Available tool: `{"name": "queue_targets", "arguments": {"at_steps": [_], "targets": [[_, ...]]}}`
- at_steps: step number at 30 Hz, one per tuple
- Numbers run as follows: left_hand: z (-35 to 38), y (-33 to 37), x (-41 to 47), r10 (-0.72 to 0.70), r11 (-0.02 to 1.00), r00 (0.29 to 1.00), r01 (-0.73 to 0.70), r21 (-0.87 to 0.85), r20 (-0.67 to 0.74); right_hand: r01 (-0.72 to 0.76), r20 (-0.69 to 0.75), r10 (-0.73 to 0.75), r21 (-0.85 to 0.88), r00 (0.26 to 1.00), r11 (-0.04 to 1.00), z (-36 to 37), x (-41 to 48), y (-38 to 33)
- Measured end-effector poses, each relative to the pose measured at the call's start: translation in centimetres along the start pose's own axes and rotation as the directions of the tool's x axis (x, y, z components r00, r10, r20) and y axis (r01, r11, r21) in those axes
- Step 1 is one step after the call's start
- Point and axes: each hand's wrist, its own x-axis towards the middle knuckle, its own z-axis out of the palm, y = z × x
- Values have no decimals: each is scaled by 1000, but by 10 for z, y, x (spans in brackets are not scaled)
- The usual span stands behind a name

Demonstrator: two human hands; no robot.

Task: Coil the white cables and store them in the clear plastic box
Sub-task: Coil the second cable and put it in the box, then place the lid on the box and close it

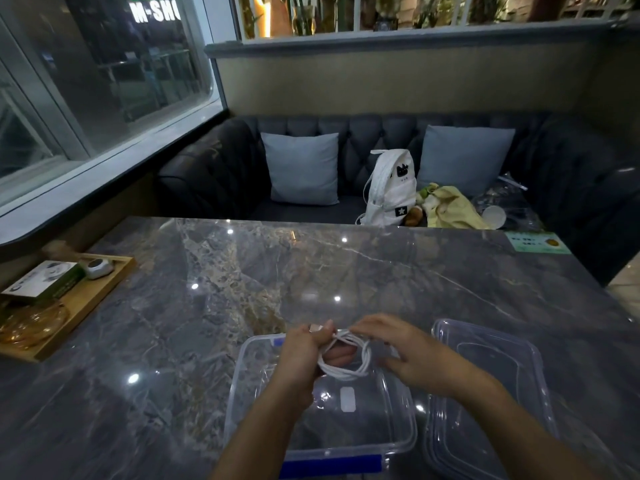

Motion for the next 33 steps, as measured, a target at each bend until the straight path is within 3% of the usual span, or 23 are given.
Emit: {"name": "queue_targets", "arguments": {"at_steps": [3, 6, 9, 12, 15, 18, 22, 27, 33], "targets": [[-5, -5, 8, -166, 985, 986, 167, -36, 32, 86, -47, -93, -140, 995, 986, 6, 0, 1], [-10, -9, 9, -299, 954, 930, 287, 87, 215, 32, -126, -34, -12, 991, 999, 8, 1, 0], [-13, -17, 14, -262, 958, 954, 238, 161, 147, -125, -82, 141, 178, 987, 976, 16, -1, 4], [-19, -20, 18, -178, 975, 982, 168, 142, 58, -268, -31, 303, 385, 953, 883, 28, -1, 9], [-23, -15, 19, -184, 983, 972, 182, 27, 145, -365, -13, 421, 475, 907, 801, 37, 3, 13], [-23, -11, 17, -157, 977, 971, 127, 169, 181, -414, 6, 476, 501, 880, 760, 42, 9, 15], [-33, -11, 14, -123, 897, 973, 25, 441, 195, -484, 61, 508, 420, 859, 768, 48, 15, 19], [-46, -19, 15, -77, 842, 987, -10, 540, 139, -558, 148, 540, 295, 828, 776, 55, 20, 23], [-48, -41, 20, -69, 839, 996, 25, 543, 60, -575, 133, 575, -44, 807, 817, 71, 32, 32]]}}
